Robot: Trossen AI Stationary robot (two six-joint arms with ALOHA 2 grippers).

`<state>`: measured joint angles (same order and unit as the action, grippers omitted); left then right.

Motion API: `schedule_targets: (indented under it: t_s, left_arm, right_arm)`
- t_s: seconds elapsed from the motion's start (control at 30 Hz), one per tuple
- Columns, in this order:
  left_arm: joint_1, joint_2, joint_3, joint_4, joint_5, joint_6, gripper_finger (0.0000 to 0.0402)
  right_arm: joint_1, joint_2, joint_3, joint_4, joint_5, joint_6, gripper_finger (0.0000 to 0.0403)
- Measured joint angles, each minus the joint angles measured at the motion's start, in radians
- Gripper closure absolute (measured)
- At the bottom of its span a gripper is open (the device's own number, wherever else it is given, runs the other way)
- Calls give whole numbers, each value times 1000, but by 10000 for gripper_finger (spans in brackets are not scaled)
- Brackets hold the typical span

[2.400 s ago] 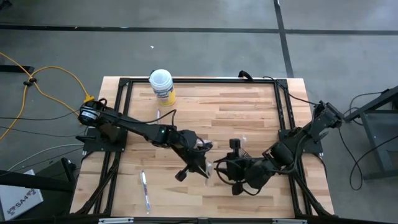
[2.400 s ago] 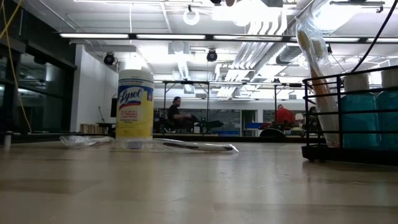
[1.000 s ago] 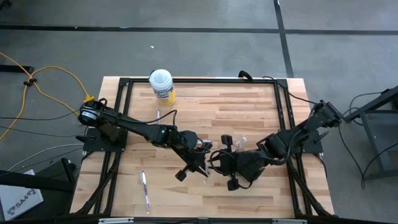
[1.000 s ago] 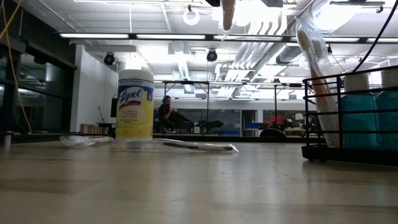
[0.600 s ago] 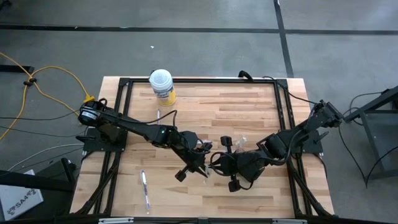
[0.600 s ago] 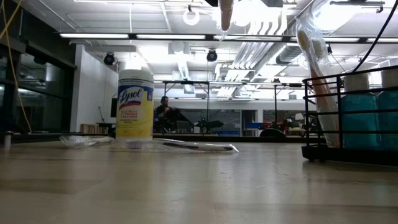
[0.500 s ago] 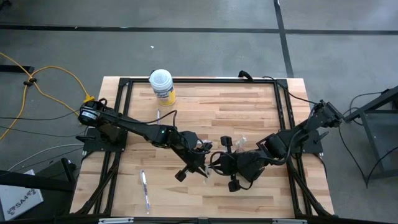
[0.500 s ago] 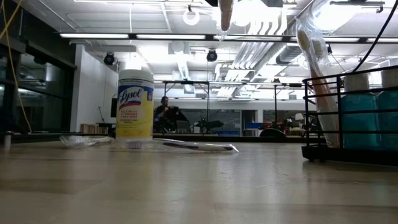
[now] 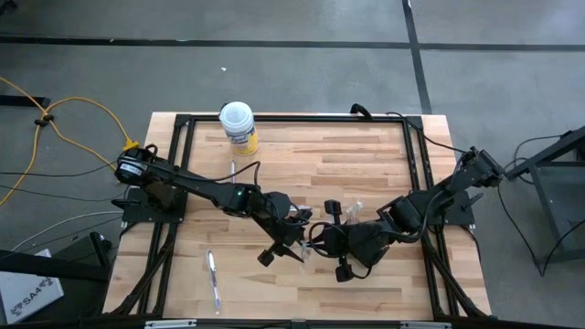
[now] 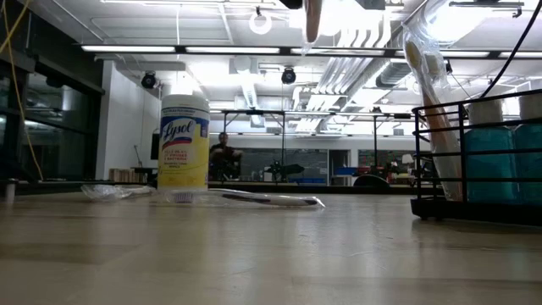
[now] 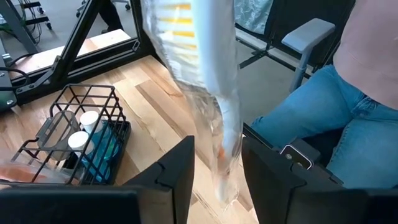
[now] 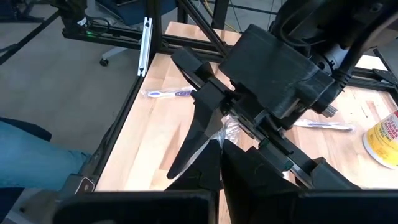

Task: Pick & Place toothbrushing station
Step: Put the orange toothbrush into the wire organizer

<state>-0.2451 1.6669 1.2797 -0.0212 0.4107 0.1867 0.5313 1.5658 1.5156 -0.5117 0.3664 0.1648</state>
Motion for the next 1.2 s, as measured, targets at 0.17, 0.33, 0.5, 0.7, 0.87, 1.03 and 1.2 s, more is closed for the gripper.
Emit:
schedule_targets:
  t_s: [0.17, 0.33, 0.5, 0.7, 0.87, 1.03, 1.2]
  left_arm:
    - [0, 0, 0, -1, -2, 0, 271]
    - [0, 0, 0, -16, -51, 0, 270]
    - [0, 0, 0, -18, -57, -3, 270]
    - [0, 0, 0, -18, -76, -28, 270]
    - [-2, 0, 0, -18, -76, -43, 270]
    - [-3, 0, 0, -17, -75, -48, 270]
    - [-3, 0, 0, -17, -75, -45, 270]
  right_arm:
    - [18, 0, 0, -3, 1, 36, 400]
    - [66, 0, 0, -32, 38, 113, 400]
    - [121, 0, 0, -139, 144, 237, 400]
    - [169, -9, 0, -202, 246, 330, 400]
    - [189, -65, 0, -263, 335, 394, 400]
    - [196, -115, 0, -414, 409, 531, 400]
    - [196, -151, 0, -516, 430, 603, 400]
